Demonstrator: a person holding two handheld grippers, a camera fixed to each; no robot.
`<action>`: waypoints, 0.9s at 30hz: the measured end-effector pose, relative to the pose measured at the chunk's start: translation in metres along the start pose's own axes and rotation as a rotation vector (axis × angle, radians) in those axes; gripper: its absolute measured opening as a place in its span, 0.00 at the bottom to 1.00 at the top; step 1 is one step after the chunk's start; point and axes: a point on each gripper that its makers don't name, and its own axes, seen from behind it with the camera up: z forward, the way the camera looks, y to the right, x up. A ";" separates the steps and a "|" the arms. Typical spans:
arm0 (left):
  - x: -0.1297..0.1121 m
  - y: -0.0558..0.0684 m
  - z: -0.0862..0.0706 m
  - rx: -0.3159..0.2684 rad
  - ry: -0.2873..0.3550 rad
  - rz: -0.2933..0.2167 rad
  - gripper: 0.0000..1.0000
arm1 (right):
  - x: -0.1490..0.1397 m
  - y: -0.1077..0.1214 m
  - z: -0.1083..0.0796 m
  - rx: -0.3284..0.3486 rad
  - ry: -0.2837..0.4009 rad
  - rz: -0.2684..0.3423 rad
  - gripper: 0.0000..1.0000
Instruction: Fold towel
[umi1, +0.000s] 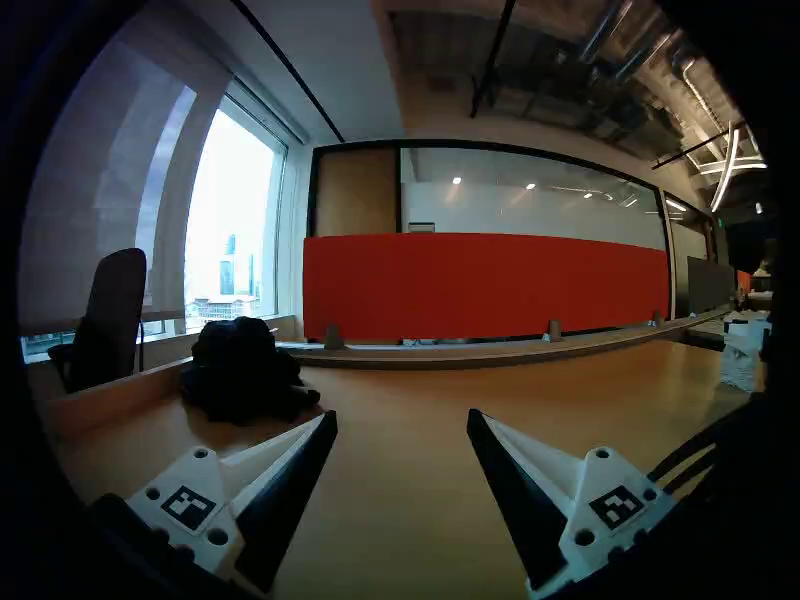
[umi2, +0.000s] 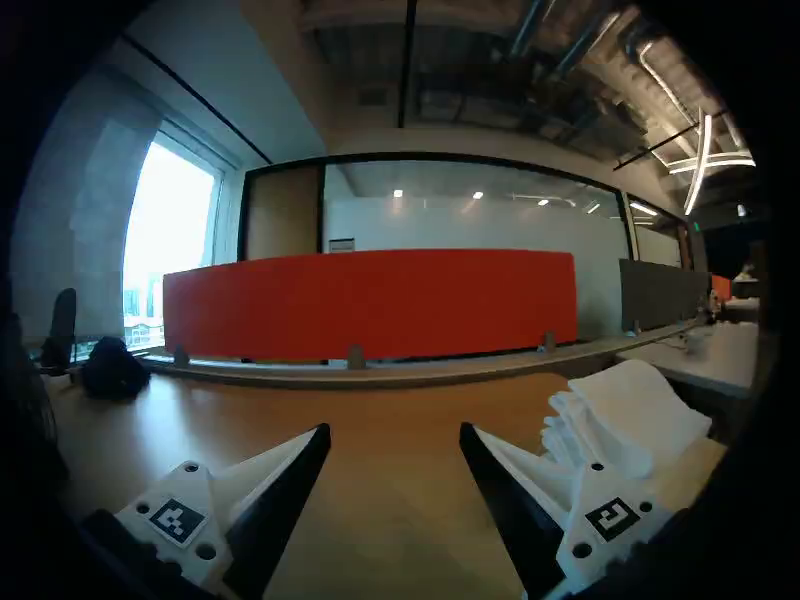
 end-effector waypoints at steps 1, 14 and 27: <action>0.000 0.000 0.000 0.000 0.000 0.000 0.97 | -0.001 0.000 0.001 -0.001 -0.001 0.004 1.00; -0.001 0.000 0.000 0.000 0.000 0.000 0.97 | -0.014 -0.005 0.001 0.006 -0.011 -0.024 1.00; 0.000 -0.001 0.000 0.000 0.000 0.000 0.96 | -0.011 -0.009 -0.005 0.006 -0.002 -0.025 1.00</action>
